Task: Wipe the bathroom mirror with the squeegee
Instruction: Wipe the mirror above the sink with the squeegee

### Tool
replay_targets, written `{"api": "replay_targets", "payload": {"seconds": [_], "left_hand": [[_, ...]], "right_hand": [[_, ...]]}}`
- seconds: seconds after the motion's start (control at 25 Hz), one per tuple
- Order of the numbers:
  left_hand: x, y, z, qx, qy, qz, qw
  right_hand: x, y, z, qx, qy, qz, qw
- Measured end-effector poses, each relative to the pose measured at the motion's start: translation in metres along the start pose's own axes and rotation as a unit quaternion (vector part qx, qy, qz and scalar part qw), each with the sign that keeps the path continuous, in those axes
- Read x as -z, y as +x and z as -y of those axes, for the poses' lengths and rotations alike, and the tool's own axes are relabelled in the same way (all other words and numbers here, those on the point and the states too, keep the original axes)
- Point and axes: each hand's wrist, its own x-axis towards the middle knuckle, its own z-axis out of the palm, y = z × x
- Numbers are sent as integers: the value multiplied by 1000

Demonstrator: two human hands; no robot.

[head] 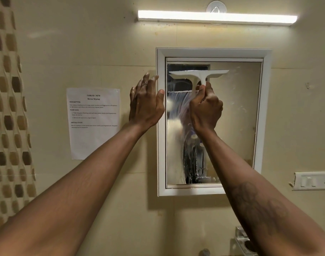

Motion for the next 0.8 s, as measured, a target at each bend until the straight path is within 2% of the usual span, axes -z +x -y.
{"api": "replay_targets", "payload": {"seconds": [0.32, 0.8], "left_hand": [[-3, -9, -10, -1, -13, 15, 1000], [3, -33, -16, 8, -9, 36, 999]], "right_hand": [[18, -36, -23, 36, -29, 32, 998], [42, -77, -26, -5, -35, 55, 998]]}}
